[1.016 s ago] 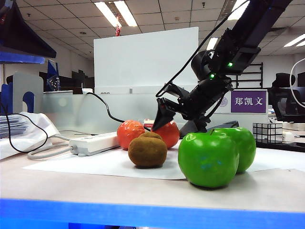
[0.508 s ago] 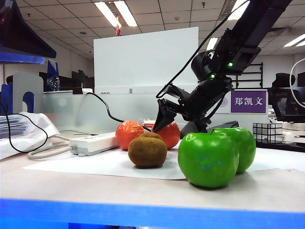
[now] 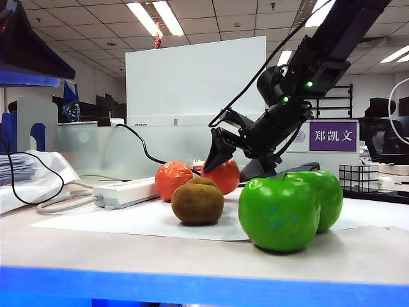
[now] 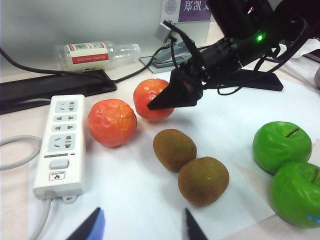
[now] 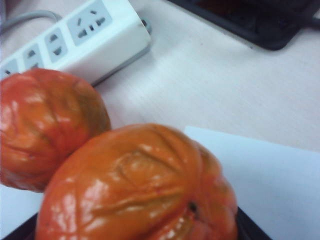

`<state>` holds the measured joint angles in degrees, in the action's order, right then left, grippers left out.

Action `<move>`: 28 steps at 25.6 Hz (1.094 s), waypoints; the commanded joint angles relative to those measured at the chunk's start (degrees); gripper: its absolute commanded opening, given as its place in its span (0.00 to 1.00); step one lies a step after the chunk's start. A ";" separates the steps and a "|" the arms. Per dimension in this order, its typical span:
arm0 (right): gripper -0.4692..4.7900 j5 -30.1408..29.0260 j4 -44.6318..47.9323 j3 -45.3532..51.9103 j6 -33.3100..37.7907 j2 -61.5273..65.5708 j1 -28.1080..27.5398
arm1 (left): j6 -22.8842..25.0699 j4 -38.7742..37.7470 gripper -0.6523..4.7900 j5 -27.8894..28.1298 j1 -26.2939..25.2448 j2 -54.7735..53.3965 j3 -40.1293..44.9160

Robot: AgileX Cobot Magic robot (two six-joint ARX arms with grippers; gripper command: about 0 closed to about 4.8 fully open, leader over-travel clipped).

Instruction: Put the same fruits together.

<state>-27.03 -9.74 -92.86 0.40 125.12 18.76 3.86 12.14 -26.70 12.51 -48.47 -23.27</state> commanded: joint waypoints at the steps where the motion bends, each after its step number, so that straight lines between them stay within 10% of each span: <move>1: 1.00 -0.39 0.94 -0.35 0.02 -1.18 -0.07 | 0.22 0.37 0.50 0.09 -0.09 0.09 -0.31; 28: 1.00 -4.50 -2.01 -0.44 -6.21 -1.90 0.13 | 0.22 0.35 0.51 -0.11 -0.09 0.09 -0.31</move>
<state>-31.24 -12.71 -93.12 -5.15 123.61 18.81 3.86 12.14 -26.74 12.51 -48.47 -23.27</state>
